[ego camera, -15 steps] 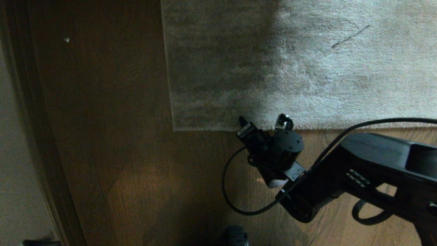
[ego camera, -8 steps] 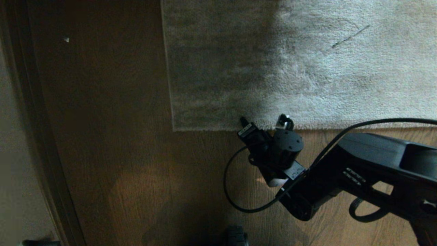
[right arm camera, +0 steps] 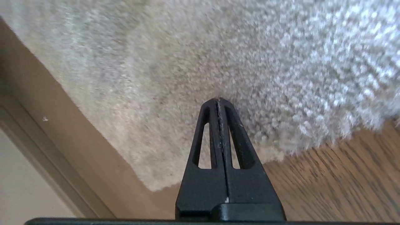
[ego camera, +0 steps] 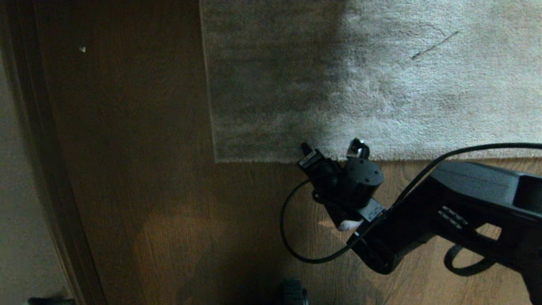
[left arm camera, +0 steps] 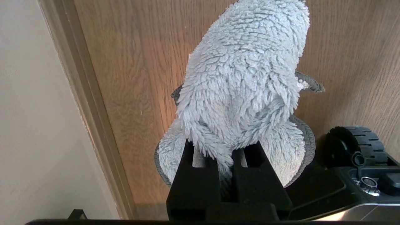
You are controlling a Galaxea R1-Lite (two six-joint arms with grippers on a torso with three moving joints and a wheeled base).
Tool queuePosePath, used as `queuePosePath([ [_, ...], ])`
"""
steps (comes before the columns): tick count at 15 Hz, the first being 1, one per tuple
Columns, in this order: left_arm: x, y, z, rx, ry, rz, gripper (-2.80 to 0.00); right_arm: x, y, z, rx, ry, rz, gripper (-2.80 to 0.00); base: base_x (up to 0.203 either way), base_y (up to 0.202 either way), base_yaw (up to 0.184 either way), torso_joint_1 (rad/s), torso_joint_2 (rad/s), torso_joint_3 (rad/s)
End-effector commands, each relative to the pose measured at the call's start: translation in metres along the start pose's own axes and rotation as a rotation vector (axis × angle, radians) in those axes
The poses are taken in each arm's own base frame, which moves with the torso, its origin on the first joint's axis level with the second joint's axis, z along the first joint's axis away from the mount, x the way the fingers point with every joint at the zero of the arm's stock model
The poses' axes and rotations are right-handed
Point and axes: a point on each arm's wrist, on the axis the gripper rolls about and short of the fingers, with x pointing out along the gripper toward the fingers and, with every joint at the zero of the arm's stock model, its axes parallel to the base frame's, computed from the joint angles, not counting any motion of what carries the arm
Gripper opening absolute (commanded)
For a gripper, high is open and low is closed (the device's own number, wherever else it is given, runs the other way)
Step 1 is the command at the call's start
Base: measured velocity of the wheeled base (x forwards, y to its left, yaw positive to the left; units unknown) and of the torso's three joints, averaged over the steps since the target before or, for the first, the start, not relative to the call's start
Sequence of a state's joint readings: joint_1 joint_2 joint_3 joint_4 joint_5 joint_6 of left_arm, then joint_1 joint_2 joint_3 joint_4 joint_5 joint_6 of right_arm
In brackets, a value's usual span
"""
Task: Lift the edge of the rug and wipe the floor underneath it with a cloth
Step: Put down the rag
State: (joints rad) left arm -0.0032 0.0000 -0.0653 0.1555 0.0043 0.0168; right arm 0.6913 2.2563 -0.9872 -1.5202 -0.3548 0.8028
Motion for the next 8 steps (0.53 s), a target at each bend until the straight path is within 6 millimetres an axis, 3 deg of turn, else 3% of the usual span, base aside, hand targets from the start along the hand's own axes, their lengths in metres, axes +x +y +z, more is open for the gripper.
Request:
queuePosePath([
  [1,0.0,0.0,0.0,0.0,0.0,0.0,-2.8,-0.009,0.013,0.017,0.023,-0.04,0.043,-2.8,0.0,0.0,0.0,0.0,0.0,0.0],
  [8,0.0,0.0,0.0,0.0,0.001,0.0,-2.8,-0.062,0.028,0.058,-0.054,-0.009,0.016,-2.8,0.0,0.0,0.0,0.0,0.0,0.0],
])
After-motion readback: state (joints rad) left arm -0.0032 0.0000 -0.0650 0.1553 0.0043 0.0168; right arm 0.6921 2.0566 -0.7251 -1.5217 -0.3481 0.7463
